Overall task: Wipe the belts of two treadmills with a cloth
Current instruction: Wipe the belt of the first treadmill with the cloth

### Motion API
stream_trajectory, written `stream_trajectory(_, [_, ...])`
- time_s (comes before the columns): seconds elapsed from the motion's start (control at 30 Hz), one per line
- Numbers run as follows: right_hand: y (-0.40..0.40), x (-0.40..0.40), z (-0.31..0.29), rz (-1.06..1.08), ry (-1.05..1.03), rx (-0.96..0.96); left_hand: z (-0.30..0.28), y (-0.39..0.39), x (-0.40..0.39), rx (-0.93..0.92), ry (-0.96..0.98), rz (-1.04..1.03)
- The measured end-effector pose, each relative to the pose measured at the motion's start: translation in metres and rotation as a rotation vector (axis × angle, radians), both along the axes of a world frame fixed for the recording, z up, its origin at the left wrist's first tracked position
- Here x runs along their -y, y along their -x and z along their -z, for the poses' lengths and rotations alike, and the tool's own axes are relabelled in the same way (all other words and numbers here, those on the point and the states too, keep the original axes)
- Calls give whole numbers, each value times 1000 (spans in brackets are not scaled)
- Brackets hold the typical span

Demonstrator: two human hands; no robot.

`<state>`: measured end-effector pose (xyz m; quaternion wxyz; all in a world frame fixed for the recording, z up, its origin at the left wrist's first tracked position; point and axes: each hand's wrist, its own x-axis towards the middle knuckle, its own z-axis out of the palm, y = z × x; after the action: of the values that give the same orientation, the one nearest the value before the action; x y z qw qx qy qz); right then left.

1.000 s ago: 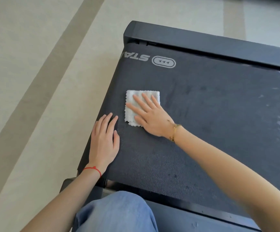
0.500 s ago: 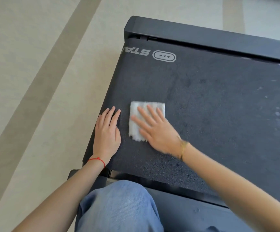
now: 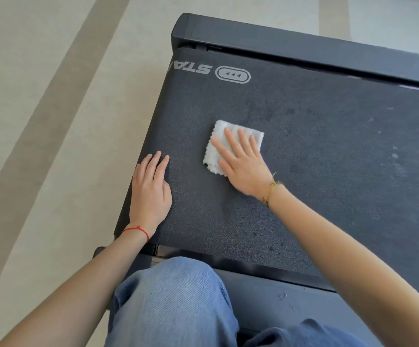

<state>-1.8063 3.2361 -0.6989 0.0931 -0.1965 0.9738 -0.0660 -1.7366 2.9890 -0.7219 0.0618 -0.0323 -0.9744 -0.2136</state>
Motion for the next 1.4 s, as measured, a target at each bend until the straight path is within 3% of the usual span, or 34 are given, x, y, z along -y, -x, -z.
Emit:
stream_trajectory(0.13, [-87,14,9,-323,28,-67,1,1,0,-7,2,-1])
stream_trajectory(0.27, [-113,1,11,-413,76,17,2,2,0,-4,27,1])
stream_trajectory(0.33, [-84,-12,10,-349,27,-2,2,2,0,15,58,4])
stream_trajectory(0.53, [37,-31,-5,224,58,41,-6,9,-11,56,135,-29])
stream_trajectory(0.67, [-1,-4,3,25,41,-13,-13,34,-32,11,116,26])
stream_trajectory(0.8, [-29,-31,8,-156,79,18,-10,63,-50,18,106,84])
stream_trajectory(0.93, [47,-81,11,138,-24,-44,-1,81,-65,54,118,88])
stream_trajectory(1.07, [130,-71,8,388,64,38,6,83,-70,23,140,47])
stream_trajectory(1.23, [101,-20,15,115,38,-47,7,82,-68,-8,132,51])
stream_trajectory(1.33, [65,-32,16,-32,105,-24,6,80,-66,-12,124,65])
stream_trajectory(1.4, [84,-60,16,-18,35,-60,7,80,-66,-9,121,62])
